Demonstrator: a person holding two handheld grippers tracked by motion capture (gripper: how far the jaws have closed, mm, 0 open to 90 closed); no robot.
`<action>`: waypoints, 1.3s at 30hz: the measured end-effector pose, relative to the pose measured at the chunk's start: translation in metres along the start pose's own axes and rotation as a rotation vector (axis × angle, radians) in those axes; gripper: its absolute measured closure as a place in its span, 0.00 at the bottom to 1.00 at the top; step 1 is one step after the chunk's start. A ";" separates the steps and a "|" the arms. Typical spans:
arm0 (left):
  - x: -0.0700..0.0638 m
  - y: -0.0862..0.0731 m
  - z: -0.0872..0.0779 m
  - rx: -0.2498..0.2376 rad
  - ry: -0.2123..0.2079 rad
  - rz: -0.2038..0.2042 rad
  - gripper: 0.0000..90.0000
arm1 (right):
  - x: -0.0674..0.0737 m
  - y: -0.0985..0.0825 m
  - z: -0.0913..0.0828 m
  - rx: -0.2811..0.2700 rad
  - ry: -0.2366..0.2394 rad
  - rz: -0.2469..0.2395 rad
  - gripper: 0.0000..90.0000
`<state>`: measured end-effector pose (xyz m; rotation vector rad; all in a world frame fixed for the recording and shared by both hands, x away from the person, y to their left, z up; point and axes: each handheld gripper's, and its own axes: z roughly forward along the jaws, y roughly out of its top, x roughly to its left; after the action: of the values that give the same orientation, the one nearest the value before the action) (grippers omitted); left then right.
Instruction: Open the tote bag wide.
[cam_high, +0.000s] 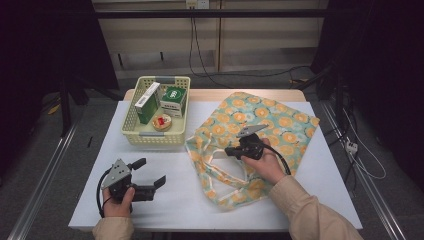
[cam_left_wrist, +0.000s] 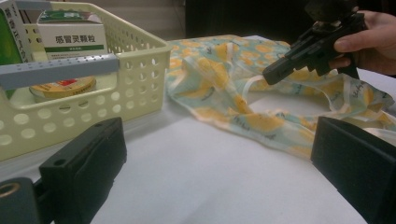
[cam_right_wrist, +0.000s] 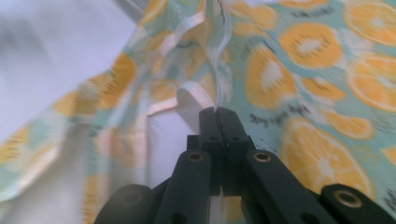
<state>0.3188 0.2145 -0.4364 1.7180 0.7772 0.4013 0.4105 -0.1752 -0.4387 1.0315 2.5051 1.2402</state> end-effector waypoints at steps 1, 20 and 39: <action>0.000 0.000 0.000 0.001 0.000 0.000 0.04 | 0.004 0.003 0.000 -0.015 0.014 -0.001 1.00; 0.000 0.000 0.000 0.002 0.002 0.000 0.04 | 0.033 0.004 0.004 0.022 0.034 -0.066 0.54; -0.001 0.000 0.001 0.009 0.000 0.011 0.04 | 0.075 -0.023 0.009 0.135 0.123 -0.198 0.97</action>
<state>0.3186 0.2129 -0.4362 1.7316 0.7704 0.4055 0.3469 -0.1306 -0.4508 0.7302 2.7390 1.1223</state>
